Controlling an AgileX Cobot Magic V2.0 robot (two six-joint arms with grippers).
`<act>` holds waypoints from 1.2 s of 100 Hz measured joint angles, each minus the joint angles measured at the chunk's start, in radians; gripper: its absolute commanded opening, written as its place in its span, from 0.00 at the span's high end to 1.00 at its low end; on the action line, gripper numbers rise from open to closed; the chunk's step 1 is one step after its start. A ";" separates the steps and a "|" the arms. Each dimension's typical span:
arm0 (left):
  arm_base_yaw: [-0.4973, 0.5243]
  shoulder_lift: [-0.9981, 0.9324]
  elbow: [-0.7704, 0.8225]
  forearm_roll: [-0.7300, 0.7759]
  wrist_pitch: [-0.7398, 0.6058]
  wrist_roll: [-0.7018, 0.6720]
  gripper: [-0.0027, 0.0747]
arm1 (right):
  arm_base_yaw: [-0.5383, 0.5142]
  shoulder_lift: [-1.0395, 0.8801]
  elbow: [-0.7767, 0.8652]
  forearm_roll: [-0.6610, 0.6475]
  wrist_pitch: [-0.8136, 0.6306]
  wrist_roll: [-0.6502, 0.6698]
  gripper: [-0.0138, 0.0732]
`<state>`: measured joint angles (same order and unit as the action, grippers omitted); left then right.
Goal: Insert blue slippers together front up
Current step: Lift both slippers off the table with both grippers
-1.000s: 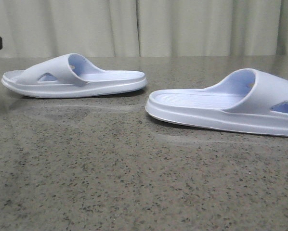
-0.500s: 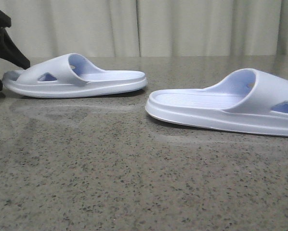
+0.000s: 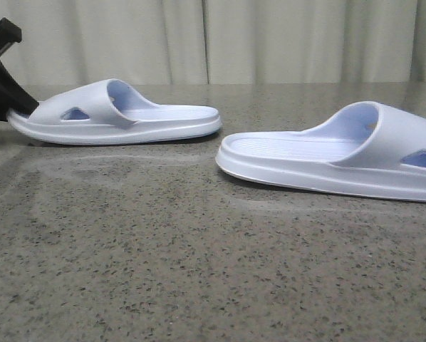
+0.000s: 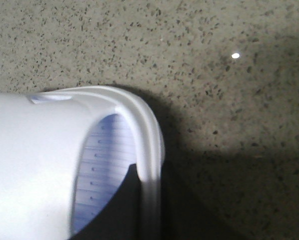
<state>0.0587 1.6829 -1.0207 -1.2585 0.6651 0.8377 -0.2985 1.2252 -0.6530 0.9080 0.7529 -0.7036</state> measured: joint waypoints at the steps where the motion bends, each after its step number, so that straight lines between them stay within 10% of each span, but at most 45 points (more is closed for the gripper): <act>1: 0.002 -0.002 0.000 0.000 0.002 0.002 0.95 | 0.000 0.000 0.000 0.000 0.000 0.000 0.96; 120: 0.187 -0.306 0.017 -0.021 0.359 0.010 0.95 | 0.000 0.065 -0.364 0.359 0.266 -0.076 0.96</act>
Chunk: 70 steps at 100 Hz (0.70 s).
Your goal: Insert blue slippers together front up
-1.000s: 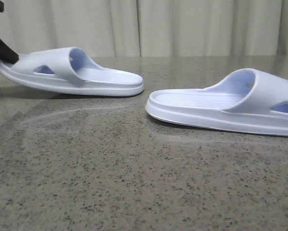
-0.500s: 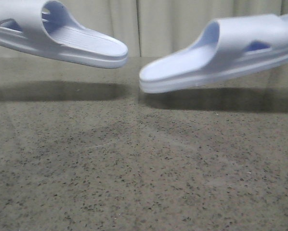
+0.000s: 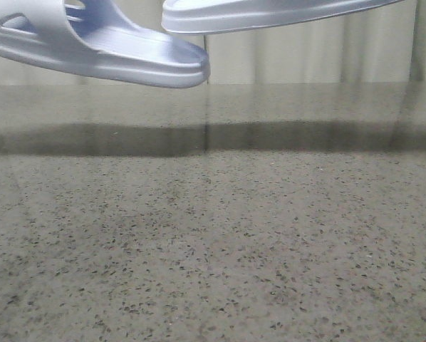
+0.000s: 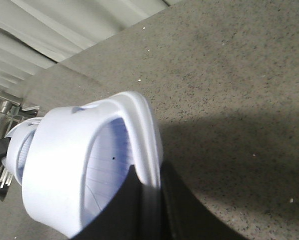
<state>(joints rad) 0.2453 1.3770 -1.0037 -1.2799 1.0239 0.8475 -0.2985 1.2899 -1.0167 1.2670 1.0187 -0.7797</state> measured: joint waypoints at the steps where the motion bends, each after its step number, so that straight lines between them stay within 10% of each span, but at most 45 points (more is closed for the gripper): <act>1: 0.000 0.000 0.000 -0.003 0.004 0.000 0.95 | 0.000 0.003 0.000 0.006 0.002 -0.005 0.96; 70: -0.009 0.000 0.000 -0.176 0.133 0.001 0.95 | 0.191 0.177 0.000 0.208 -0.018 -0.154 0.96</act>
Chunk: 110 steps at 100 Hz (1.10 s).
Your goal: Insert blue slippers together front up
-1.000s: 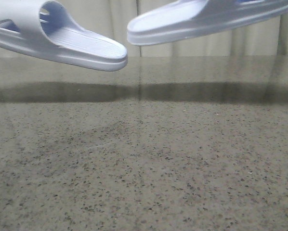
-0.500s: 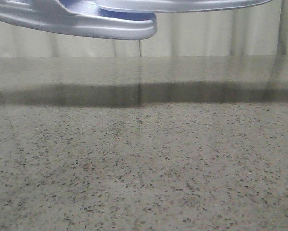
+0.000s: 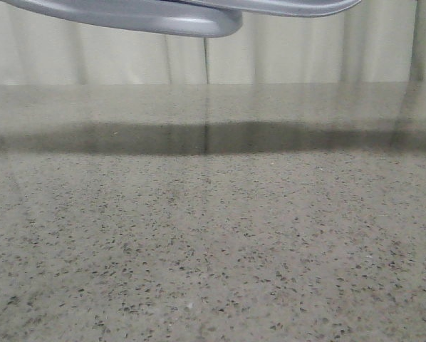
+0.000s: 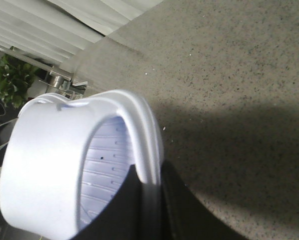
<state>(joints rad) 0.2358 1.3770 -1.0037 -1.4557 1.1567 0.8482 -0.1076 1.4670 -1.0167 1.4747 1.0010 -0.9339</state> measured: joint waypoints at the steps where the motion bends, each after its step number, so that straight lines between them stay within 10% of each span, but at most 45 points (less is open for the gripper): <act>1: -0.002 0.000 0.000 0.000 -0.002 0.000 0.95 | 0.003 0.002 0.000 0.005 -0.004 -0.004 0.96; 110: -0.024 0.000 0.000 -0.087 -0.021 0.000 0.95 | 0.221 0.210 -0.120 -0.188 -0.220 0.046 0.95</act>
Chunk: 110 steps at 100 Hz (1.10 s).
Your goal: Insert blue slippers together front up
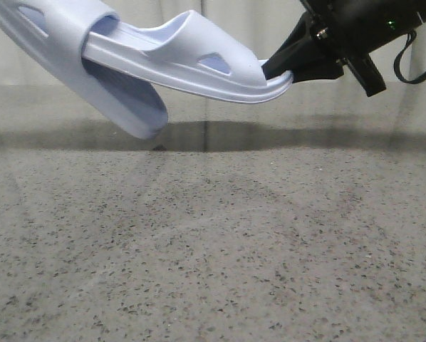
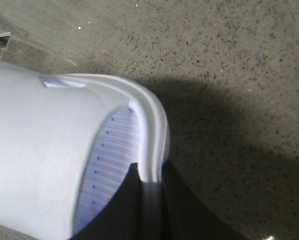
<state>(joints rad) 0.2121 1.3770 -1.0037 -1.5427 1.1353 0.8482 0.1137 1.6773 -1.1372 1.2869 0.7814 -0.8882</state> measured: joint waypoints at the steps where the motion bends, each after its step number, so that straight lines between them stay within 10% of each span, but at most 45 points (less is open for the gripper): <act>1: 0.000 0.000 0.000 -0.006 -0.001 0.000 0.95 | 0.000 0.002 0.000 -0.002 0.000 0.002 0.95; 80: -0.036 0.000 0.000 -0.110 -0.020 0.000 0.95 | 0.031 0.018 -0.048 0.128 0.007 -0.098 0.95; 110: -0.004 0.000 0.000 -0.073 -0.015 0.000 0.95 | -0.047 0.018 -0.052 0.091 0.196 -0.108 0.59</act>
<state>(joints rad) 0.2079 1.3770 -1.0037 -1.6152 1.1205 0.8482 0.0664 1.6957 -1.1896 1.3777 0.9776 -0.9960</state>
